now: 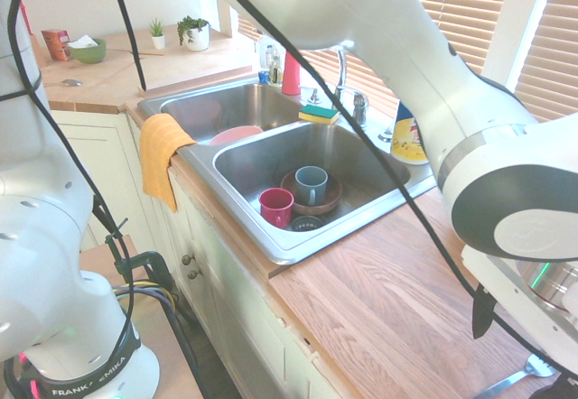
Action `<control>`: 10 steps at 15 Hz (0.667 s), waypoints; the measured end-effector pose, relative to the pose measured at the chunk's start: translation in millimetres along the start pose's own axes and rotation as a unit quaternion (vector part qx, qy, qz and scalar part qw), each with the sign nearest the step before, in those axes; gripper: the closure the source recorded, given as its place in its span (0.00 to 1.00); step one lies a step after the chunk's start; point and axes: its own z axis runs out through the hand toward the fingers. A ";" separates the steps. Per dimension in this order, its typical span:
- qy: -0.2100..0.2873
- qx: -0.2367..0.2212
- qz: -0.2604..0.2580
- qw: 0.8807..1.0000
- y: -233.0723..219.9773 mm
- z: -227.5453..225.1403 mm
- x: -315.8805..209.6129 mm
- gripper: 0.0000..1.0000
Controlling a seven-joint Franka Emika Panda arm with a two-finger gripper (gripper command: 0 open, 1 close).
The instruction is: Put the fork into the sink
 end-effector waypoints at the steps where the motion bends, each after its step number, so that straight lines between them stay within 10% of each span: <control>1: -0.001 -0.002 -0.001 1.000 -0.4 3.8 0.9 1.00; 10: -0.004 0.002 -0.003 1.000 -7.4 12.5 13.6 1.00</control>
